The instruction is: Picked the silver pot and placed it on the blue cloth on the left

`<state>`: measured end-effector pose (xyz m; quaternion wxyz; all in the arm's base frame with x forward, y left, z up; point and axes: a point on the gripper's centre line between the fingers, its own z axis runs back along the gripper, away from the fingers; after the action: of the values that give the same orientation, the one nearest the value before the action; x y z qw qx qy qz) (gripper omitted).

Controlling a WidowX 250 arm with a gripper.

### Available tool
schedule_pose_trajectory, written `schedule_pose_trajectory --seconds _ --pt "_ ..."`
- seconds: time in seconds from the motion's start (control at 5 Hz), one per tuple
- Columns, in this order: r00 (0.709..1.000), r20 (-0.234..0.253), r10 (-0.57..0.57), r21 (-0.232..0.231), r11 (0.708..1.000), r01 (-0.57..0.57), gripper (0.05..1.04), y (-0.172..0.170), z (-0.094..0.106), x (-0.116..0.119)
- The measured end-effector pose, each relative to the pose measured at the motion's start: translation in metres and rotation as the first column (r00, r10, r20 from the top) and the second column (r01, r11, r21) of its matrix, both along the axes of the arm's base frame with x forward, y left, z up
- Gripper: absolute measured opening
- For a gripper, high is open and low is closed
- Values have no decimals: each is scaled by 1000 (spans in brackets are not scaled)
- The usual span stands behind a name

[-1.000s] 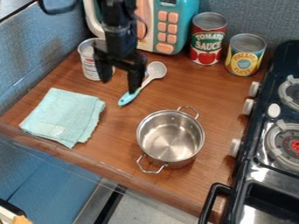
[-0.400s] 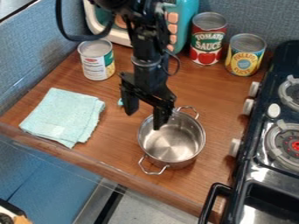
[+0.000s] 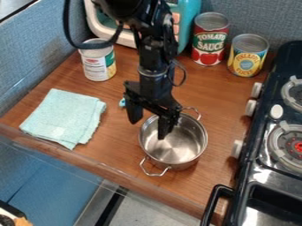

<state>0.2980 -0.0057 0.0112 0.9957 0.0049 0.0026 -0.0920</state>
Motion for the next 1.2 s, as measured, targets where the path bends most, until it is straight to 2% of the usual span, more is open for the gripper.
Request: schedule_pose_trajectory --seconds 0.2,0.4,0.6,0.8,1.0,1.2 --pt "998 -52 29 5 1000 -29 648 1 -16 1" --pt "999 -46 28 -1 1000 -28 356 1 -15 2" --pt "998 -53 41 -15 999 -42 153 5 -15 1" --pt "997 -27 73 -40 996 -74 77 16 0 6" --pt "988 -21 152 -68 986 -153 73 44 19 14" --pt "976 -21 216 -45 975 -217 73 86 35 16"
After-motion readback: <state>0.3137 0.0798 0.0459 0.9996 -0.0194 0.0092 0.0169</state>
